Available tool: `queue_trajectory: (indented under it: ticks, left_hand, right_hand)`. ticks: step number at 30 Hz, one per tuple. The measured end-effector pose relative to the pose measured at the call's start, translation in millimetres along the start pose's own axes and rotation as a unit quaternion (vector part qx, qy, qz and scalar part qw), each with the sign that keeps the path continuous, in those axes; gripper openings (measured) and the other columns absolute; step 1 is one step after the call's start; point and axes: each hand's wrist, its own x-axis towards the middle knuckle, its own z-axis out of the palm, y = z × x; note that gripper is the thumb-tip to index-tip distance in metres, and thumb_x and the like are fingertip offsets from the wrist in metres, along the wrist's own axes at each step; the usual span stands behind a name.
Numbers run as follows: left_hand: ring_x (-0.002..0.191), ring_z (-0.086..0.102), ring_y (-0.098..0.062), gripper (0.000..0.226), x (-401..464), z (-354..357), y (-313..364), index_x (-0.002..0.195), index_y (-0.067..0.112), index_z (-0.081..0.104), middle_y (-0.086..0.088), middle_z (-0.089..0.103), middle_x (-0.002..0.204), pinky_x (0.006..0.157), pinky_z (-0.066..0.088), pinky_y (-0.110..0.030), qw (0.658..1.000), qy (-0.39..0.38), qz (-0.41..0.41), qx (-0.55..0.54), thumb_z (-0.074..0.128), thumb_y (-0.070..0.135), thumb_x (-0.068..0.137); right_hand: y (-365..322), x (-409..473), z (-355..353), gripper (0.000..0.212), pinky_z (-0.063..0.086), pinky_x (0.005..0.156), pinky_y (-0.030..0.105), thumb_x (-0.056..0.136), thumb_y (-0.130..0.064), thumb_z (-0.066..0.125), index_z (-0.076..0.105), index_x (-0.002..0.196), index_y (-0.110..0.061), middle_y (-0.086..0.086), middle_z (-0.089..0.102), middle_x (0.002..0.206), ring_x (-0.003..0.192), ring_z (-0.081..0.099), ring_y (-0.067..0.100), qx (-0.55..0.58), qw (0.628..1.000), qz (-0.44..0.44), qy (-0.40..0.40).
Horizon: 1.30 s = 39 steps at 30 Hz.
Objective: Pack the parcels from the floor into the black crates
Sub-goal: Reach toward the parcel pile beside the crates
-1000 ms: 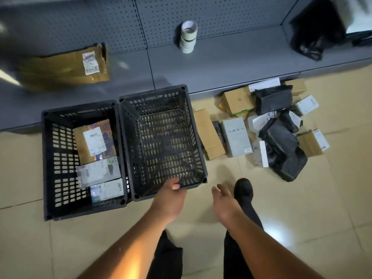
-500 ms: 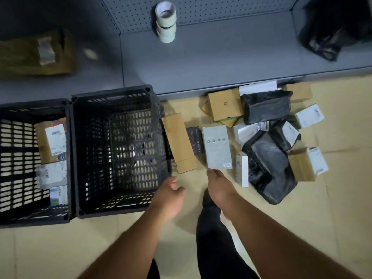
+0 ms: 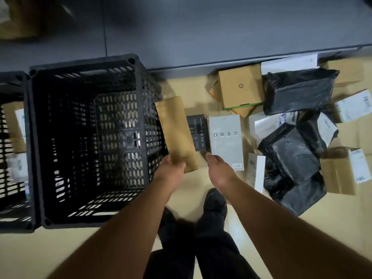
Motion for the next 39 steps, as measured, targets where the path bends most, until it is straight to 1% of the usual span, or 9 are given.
queue_trajectory:
  ticks: [4, 8, 13, 17, 25, 30, 34, 36, 39]
  left_hand:
    - [0.116, 0.059, -0.034, 0.053, 39.7, 18.0, 2.8, 0.146, 0.030, 0.044, -0.006, 0.061, 0.135, 0.103, 0.046, -0.042, 0.999, 0.026, -0.031, -0.037, 0.055, 0.047, 0.097]
    - [0.136, 0.048, -0.037, 0.065, 76.9, 23.5, 9.4, 0.158, 0.018, 0.030, -0.014, 0.047, 0.153, 0.112, 0.040, -0.044, 0.997, 0.044, -0.040, -0.057, 0.054, 0.041, 0.101]
    - [0.136, 0.050, -0.036, 0.048, 104.8, 21.8, 10.1, 0.150, 0.005, 0.043, -0.020, 0.051, 0.149, 0.110, 0.044, -0.042, 0.995, 0.031, -0.031, -0.094, 0.042, 0.026, 0.107]
    - [0.131, 0.054, -0.031, 0.041, 96.1, 30.1, 11.3, 0.147, 0.024, 0.049, -0.009, 0.058, 0.144, 0.113, 0.041, -0.047, 0.990, 0.001, -0.013, -0.143, 0.044, 0.031, 0.107]
    - [0.120, 0.060, -0.023, 0.053, 33.2, 38.5, 29.2, 0.153, 0.049, 0.031, 0.002, 0.062, 0.139, 0.107, 0.046, -0.042, 0.989, -0.078, 0.025, -0.125, 0.048, 0.041, 0.103]
    - [0.132, 0.056, -0.034, 0.054, -26.4, 25.1, 49.1, 0.157, 0.047, 0.026, -0.002, 0.052, 0.152, 0.095, 0.054, -0.037, 0.988, -0.102, 0.055, -0.100, 0.043, 0.034, 0.108]
    - [0.135, 0.053, -0.022, 0.053, -68.0, 11.6, 55.4, 0.157, 0.043, 0.032, 0.001, 0.047, 0.156, 0.058, 0.044, 0.001, 0.981, -0.122, 0.068, -0.132, 0.046, 0.027, 0.108]
    - [0.114, 0.064, -0.009, 0.049, -85.9, 4.3, 55.3, 0.153, 0.046, 0.037, 0.008, 0.059, 0.144, 0.059, 0.047, -0.001, 0.980, -0.116, 0.082, -0.138, 0.048, 0.030, 0.107]
    - [0.094, 0.071, -0.011, 0.046, -112.1, -7.9, 52.2, 0.148, 0.051, 0.039, 0.023, 0.068, 0.102, 0.084, 0.061, -0.031, 0.980, -0.100, 0.085, -0.151, 0.051, 0.037, 0.105]
  right_hand:
    - [3.9, 43.3, 8.3, 0.052, 0.037, 0.107, 0.042, 0.107, -0.044, 0.026, 0.046, 0.143, -0.011, 0.015, 0.050, 0.144, 0.132, 0.047, 0.035, 0.004, 1.000, -0.011, -0.002]
    - [3.5, 79.2, 22.5, 0.054, 0.033, 0.110, 0.046, 0.104, -0.051, 0.028, 0.042, 0.147, -0.022, 0.009, 0.045, 0.151, 0.136, 0.043, 0.033, 0.054, 0.998, 0.010, 0.000]
    - [-3.6, 108.7, 36.3, 0.057, 0.036, 0.107, 0.041, 0.099, -0.054, 0.041, 0.033, 0.152, -0.035, 0.003, 0.044, 0.151, 0.134, 0.044, 0.029, 0.088, 0.996, 0.007, -0.021]
    - [-2.6, 120.4, 35.7, 0.046, 0.034, 0.089, 0.035, 0.096, -0.052, 0.048, 0.044, 0.138, -0.034, -0.003, 0.052, 0.119, 0.102, 0.047, 0.020, 0.111, 0.993, -0.013, -0.023]
    - [14.2, 79.2, 2.0, 0.077, 0.044, 0.082, 0.033, 0.071, -0.065, 0.062, 0.044, 0.140, -0.037, -0.006, 0.066, 0.121, 0.106, 0.062, 0.017, 0.212, 0.976, 0.050, 0.001]
    - [5.6, 29.2, -24.5, 0.085, 0.036, 0.072, 0.021, 0.069, -0.068, 0.072, 0.035, 0.143, -0.048, -0.029, 0.060, 0.103, 0.094, 0.056, -0.006, 0.234, 0.972, 0.019, 0.028]
    - [-6.1, -16.8, -39.6, 0.090, 0.040, 0.070, 0.019, 0.058, -0.069, 0.080, 0.039, 0.135, -0.047, -0.027, 0.063, 0.107, 0.098, 0.060, -0.002, 0.226, 0.973, -0.007, 0.043]
    - [-8.5, -37.7, -45.2, 0.093, 0.044, 0.072, 0.021, 0.055, -0.065, 0.083, 0.041, 0.135, -0.043, -0.018, 0.067, 0.113, 0.103, 0.063, 0.005, 0.221, 0.974, -0.020, 0.049]
    - [-14.4, -72.5, -50.8, 0.082, 0.047, 0.071, 0.022, 0.060, -0.063, 0.082, 0.045, 0.131, -0.046, -0.017, 0.071, 0.110, 0.099, 0.067, 0.006, 0.224, 0.973, -0.040, 0.046]
